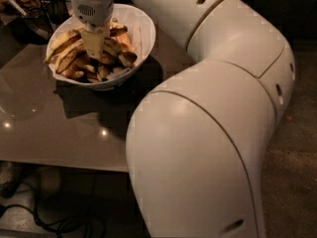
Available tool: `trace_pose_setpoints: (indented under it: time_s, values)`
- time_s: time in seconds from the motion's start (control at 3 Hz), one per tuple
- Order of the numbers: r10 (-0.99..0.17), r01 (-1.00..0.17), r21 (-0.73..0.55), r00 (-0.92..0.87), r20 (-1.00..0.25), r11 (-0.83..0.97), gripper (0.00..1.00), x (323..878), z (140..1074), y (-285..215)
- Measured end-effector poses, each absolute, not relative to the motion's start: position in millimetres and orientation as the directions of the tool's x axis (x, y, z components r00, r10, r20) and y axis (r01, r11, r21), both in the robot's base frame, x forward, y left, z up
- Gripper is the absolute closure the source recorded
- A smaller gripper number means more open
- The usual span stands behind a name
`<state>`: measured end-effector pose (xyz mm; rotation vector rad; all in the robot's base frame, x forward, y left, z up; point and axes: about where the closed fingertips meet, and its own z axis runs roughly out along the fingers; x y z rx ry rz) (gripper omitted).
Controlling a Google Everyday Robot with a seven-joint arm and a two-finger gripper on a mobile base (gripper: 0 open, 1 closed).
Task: Pick banana from white bowl
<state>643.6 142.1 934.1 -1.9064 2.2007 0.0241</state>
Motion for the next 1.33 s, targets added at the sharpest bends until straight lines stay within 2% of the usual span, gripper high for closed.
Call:
trace_pose_setpoints:
  time_s: [0.33,1.33]
  values:
    - [-0.975,-0.979,-0.137,-0.128,-0.183,0.154,1.0,643.6,934.1,142.1]
    - [-0.963,-0.979,-0.178,-0.051,-0.264,0.1,1.0,610.2,972.5,124.8]
